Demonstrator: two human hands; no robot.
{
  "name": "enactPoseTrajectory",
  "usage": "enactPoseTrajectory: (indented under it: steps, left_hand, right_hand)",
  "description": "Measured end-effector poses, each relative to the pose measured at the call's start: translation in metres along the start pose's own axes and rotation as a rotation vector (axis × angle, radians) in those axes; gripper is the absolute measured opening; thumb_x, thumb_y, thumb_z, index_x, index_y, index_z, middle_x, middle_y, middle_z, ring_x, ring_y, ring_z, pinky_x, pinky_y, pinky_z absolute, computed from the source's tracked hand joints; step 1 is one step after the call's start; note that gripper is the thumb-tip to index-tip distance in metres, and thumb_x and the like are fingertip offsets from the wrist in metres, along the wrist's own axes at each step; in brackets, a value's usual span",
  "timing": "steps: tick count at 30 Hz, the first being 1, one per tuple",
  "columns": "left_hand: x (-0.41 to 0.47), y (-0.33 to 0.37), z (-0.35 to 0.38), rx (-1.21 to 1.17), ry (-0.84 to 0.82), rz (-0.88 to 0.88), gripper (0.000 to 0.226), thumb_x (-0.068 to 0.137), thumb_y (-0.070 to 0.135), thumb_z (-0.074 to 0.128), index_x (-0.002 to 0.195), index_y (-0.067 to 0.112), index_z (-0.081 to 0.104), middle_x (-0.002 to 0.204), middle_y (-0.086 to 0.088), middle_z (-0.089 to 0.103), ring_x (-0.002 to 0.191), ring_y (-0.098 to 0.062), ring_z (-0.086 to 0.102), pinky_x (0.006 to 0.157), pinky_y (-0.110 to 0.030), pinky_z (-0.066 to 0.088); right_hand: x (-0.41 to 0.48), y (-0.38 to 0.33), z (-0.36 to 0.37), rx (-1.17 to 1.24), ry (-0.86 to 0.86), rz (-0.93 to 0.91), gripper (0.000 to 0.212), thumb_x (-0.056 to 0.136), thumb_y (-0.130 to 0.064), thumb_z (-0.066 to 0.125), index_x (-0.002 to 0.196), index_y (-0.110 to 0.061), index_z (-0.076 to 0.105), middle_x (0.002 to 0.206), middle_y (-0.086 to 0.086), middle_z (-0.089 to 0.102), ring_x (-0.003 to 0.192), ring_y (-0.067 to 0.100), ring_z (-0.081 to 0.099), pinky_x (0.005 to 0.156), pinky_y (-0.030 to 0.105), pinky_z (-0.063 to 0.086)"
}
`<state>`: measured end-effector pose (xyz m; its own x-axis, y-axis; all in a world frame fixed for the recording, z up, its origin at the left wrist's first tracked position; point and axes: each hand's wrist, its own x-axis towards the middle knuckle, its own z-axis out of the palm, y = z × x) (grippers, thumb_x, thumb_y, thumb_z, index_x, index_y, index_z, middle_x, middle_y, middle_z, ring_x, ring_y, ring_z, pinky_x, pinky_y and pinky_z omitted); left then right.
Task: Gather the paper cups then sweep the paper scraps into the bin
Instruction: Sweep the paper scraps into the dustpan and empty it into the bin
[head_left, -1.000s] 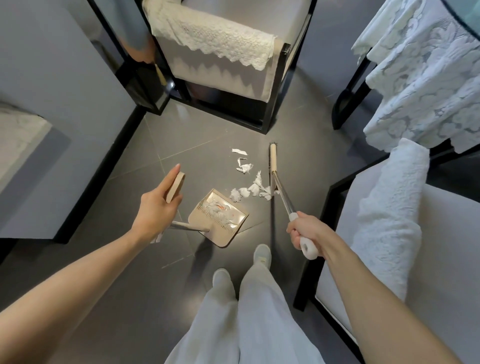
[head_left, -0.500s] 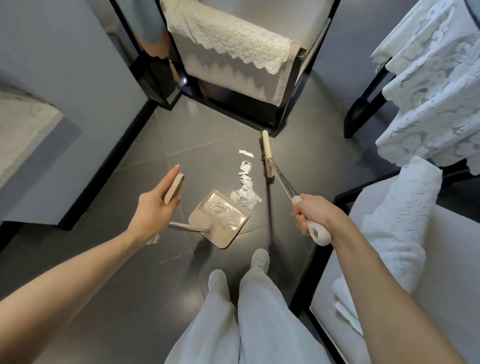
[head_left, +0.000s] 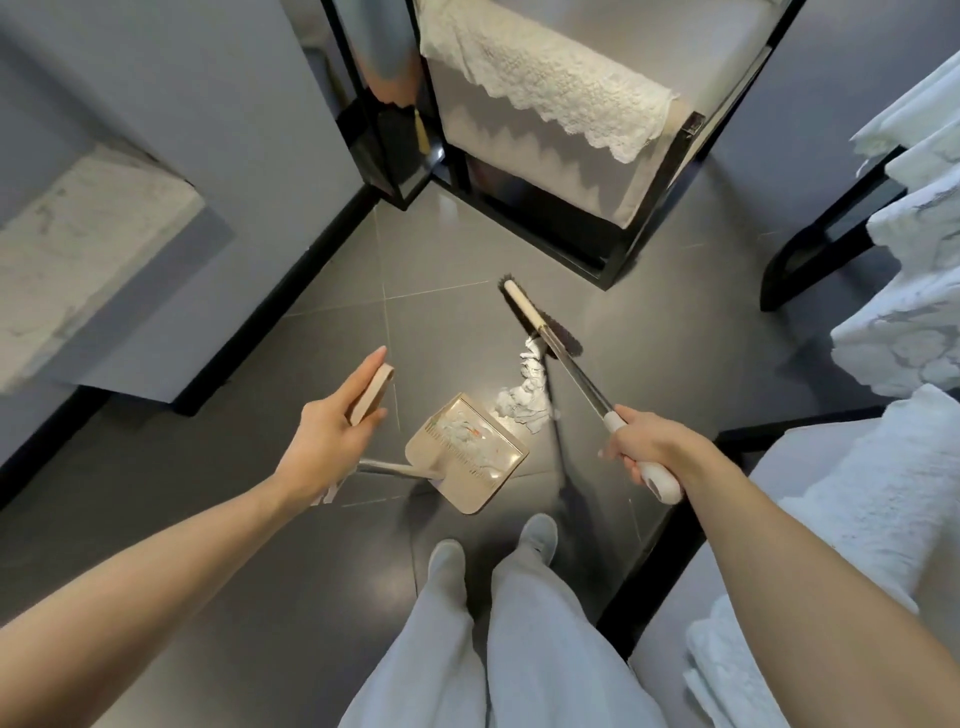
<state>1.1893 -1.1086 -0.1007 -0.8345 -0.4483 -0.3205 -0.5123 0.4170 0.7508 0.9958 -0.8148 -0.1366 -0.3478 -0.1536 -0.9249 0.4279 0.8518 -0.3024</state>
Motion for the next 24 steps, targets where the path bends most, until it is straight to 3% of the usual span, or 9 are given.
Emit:
enactPoseTrajectory:
  steps: [3, 7, 9, 13, 16, 24]
  left_hand:
    - [-0.001, -0.002, 0.010, -0.012, -0.014, 0.009, 0.073, 0.094, 0.013, 0.059, 0.126, 0.068, 0.025, 0.127, 0.019, 0.048, 0.096, 0.001, 0.057, 0.081, -0.013, 0.044]
    - [0.010, -0.002, 0.017, -0.013, 0.013, 0.052, 0.070, 0.094, 0.013, 0.059, 0.131, 0.062, 0.026, 0.118, 0.016, 0.053, 0.088, -0.005, 0.061, 0.071, -0.007, 0.044]
    - [0.018, 0.000, 0.020, -0.015, 0.022, 0.074, 0.070, 0.094, 0.013, 0.059, 0.136, 0.058, 0.026, 0.116, 0.015, 0.053, 0.086, -0.004, 0.060, 0.072, -0.010, 0.044]
    - [0.026, 0.000, 0.019, -0.018, 0.015, 0.131, 0.069, 0.096, 0.013, 0.057, 0.146, 0.048, 0.026, 0.117, 0.014, 0.050, 0.085, 0.005, 0.056, 0.071, -0.006, 0.042]
    - [0.025, -0.003, 0.013, -0.031, -0.001, 0.160, 0.069, 0.096, 0.013, 0.056, 0.146, 0.048, 0.025, 0.113, 0.013, 0.049, 0.078, 0.003, 0.057, 0.061, -0.005, 0.046]
    - [0.009, -0.018, -0.001, -0.060, -0.047, 0.161, 0.071, 0.097, 0.012, 0.054, 0.145, 0.052, 0.022, 0.123, 0.008, 0.044, 0.079, -0.007, 0.058, 0.056, -0.002, 0.042]
  right_hand:
    - [-0.006, 0.011, 0.011, 0.087, -0.074, 0.078, 0.074, 0.086, -0.002, 0.055, 0.147, -0.032, 0.026, 0.069, 0.010, 0.052, 0.049, 0.013, 0.042, 0.055, 0.029, 0.040]
    - [-0.031, 0.030, 0.036, 0.287, -0.104, 0.157, 0.080, 0.085, 0.004, 0.048, 0.145, -0.045, 0.027, 0.063, 0.007, 0.054, 0.043, 0.008, 0.040, 0.043, 0.020, 0.039]
    - [-0.049, 0.036, 0.051, 0.339, -0.131, 0.166, 0.079, 0.086, 0.005, 0.047, 0.144, -0.046, 0.029, 0.051, 0.003, 0.052, 0.040, 0.007, 0.039, 0.038, 0.019, 0.038]
    - [-0.087, 0.047, 0.072, 0.350, -0.199, 0.164, 0.066, 0.088, 0.007, 0.045, 0.136, -0.039, 0.042, 0.053, 0.002, 0.044, 0.039, 0.006, 0.035, 0.034, 0.016, 0.033]
    - [-0.113, 0.056, 0.075, 0.341, -0.212, 0.133, 0.065, 0.088, 0.007, 0.046, 0.131, -0.042, 0.043, 0.056, 0.002, 0.040, 0.040, 0.007, 0.033, 0.034, 0.016, 0.031]
    - [-0.160, 0.079, 0.085, 0.413, -0.111, 0.036, 0.071, 0.087, 0.006, 0.048, 0.143, -0.037, 0.037, 0.053, 0.003, 0.041, 0.039, 0.008, 0.032, 0.033, 0.017, 0.030]
